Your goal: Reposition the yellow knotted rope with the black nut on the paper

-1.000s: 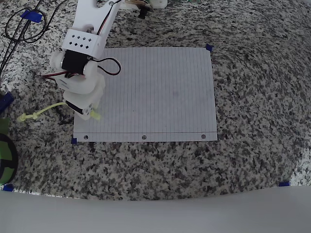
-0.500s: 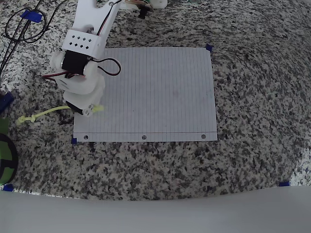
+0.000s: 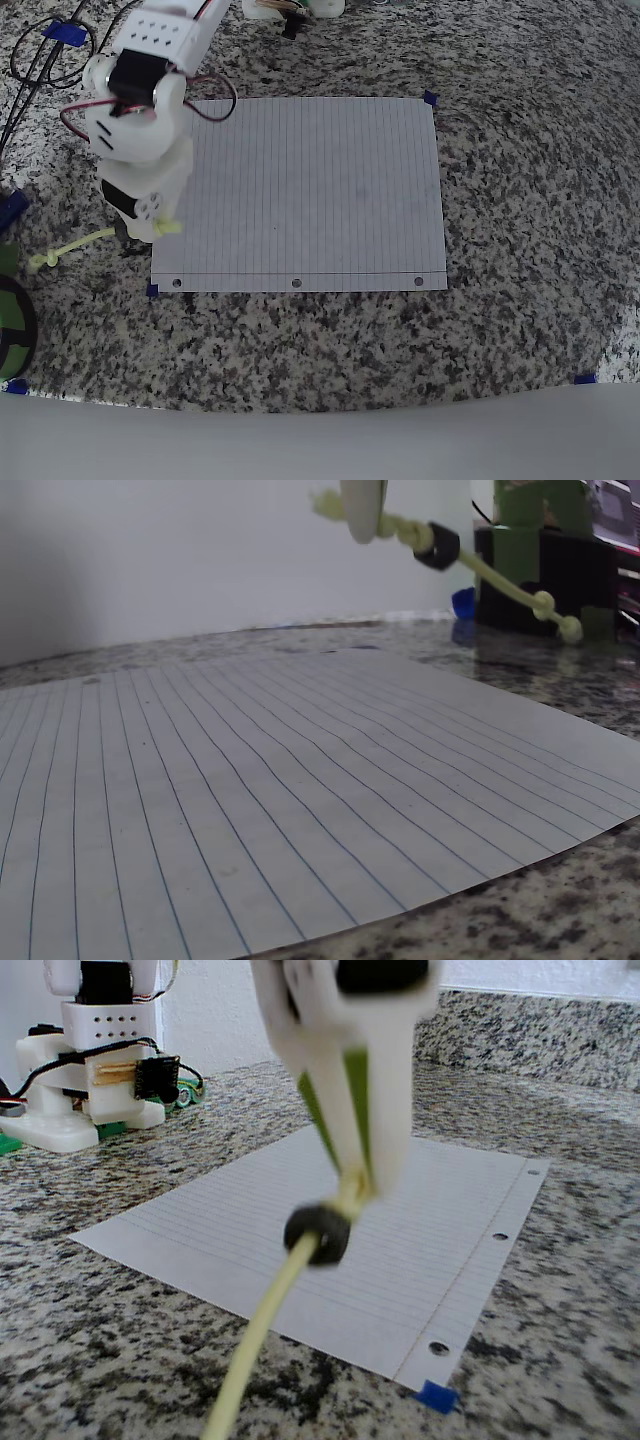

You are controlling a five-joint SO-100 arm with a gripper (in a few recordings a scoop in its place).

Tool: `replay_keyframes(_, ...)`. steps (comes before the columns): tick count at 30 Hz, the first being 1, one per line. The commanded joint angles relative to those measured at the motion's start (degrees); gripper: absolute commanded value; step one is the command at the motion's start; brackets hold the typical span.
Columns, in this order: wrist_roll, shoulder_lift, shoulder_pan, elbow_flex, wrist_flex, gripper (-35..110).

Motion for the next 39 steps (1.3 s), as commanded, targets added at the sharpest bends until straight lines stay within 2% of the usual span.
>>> replay_keyframes(1,-0.09,8.61,0.44,2.29,-2.2,0)
replay_keyframes(14,-0.18,40.96,6.15,33.31,-19.25,0)
replay_keyframes(26,-8.53,73.56,13.89,51.68,-23.55,0)
replay_keyframes(33,-8.7,87.01,11.95,69.7,-43.95,0)
replay_keyframes(39,-13.89,89.65,12.66,74.0,-46.49,0)
